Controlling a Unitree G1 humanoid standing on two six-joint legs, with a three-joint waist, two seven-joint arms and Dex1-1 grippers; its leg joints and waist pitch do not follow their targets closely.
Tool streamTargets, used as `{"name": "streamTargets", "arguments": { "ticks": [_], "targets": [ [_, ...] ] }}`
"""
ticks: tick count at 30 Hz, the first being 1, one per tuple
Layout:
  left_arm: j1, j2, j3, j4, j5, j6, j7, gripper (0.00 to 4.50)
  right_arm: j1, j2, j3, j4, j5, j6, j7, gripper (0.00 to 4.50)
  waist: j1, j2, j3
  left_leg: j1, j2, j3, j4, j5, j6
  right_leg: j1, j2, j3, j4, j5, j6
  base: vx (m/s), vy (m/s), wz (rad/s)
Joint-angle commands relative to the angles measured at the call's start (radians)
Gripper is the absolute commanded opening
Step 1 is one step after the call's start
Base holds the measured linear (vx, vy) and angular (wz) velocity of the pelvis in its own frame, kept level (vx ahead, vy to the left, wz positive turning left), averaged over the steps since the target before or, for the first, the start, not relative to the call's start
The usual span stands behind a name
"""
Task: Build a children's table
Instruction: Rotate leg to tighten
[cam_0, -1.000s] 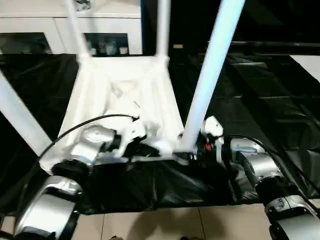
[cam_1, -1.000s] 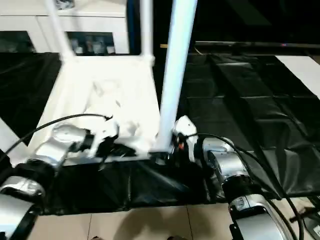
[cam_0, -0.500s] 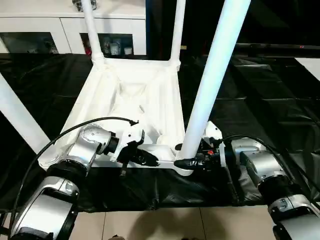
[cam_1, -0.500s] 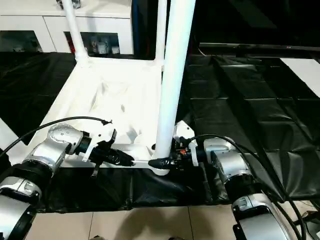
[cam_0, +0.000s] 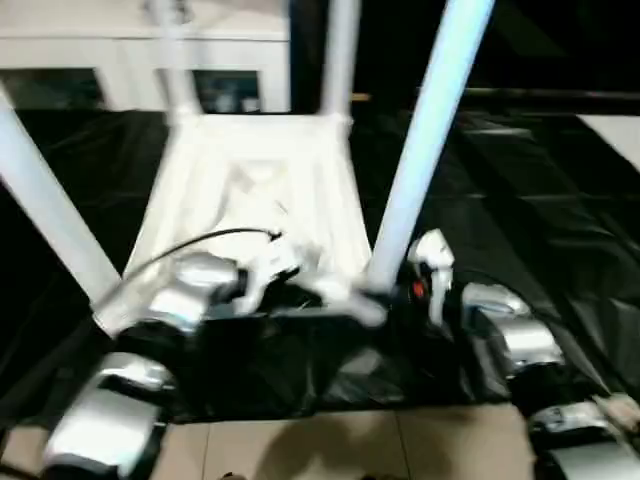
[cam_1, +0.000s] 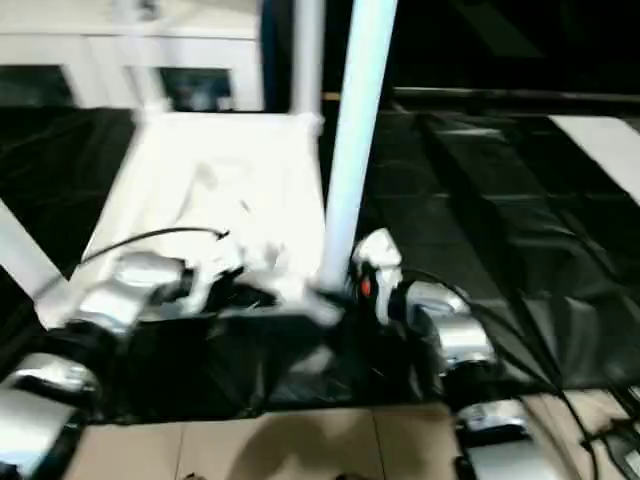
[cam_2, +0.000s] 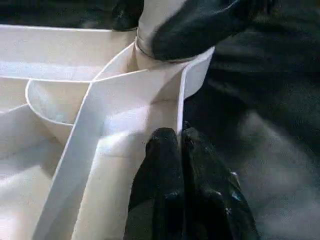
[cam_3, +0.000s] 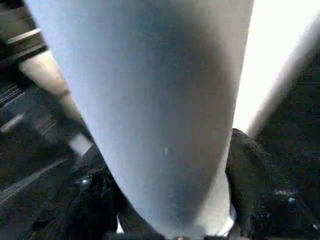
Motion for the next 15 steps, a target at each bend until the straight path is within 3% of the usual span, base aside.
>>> {"name": "streamTargets", "arguments": {
  "ticks": [1,3,6,11,12,15],
  "targets": [
    [-0.011,-0.064,0.009,-0.055,-0.010,0.027,0.102,0.00,-0.002,0.053,0.034,0.028,-0.046,-0.006,-0.105,2.56,-0.002,-0.007,-0.060,0.000,-0.003,0.005,-0.068,-0.274,0.018,0.051,-0.047,0.026,-0.079,-0.449,-0.138,0.000,0.000,0.00],
    [-0.009,-0.078,0.007,-0.062,-0.005,0.035,0.126,0.00,-0.010,0.069,0.016,0.043,-0.045,-0.001,-0.167,2.56,-0.005,-0.006,-0.062,-0.001,-0.005,0.008,-0.065,-0.265,0.036,0.049,-0.045,0.028,-0.079,-0.422,-0.143,0.000,0.000,0.00],
    [0.000,-0.105,0.002,-0.072,0.008,0.037,0.180,0.00,-0.020,0.107,0.001,0.055,-0.081,-0.009,-0.316,2.56,-0.008,-0.002,-0.064,-0.003,-0.005,0.007,-0.066,-0.249,0.035,0.051,-0.044,0.027,-0.076,-0.388,-0.151,0.000,0.000,0.00],
    [0.014,-0.101,-0.011,-0.069,0.020,0.022,0.188,0.00,-0.019,0.112,0.020,0.040,-0.108,-0.044,-0.316,2.56,-0.011,0.000,-0.064,-0.004,-0.005,0.009,-0.065,-0.249,0.051,0.053,-0.041,0.029,-0.072,-0.334,-0.172,0.000,0.000,0.00],
    [0.014,-0.100,-0.011,-0.069,0.021,0.022,0.187,0.00,-0.020,0.112,0.018,0.042,-0.106,-0.046,-0.316,2.89,-0.012,0.003,-0.062,-0.003,-0.004,0.009,-0.067,-0.259,0.050,0.052,-0.041,0.029,-0.074,-0.341,-0.173,0.000,0.000,0.00],
    [0.020,-0.095,-0.014,-0.074,0.025,0.021,0.186,0.00,-0.028,0.110,0.004,0.050,-0.092,-0.059,-0.318,3.20,-0.014,0.004,-0.061,-0.002,-0.005,0.009,-0.067,-0.283,0.046,0.051,-0.041,0.029,-0.076,-0.362,-0.171,0.000,0.000,0.00]
  ]
}}
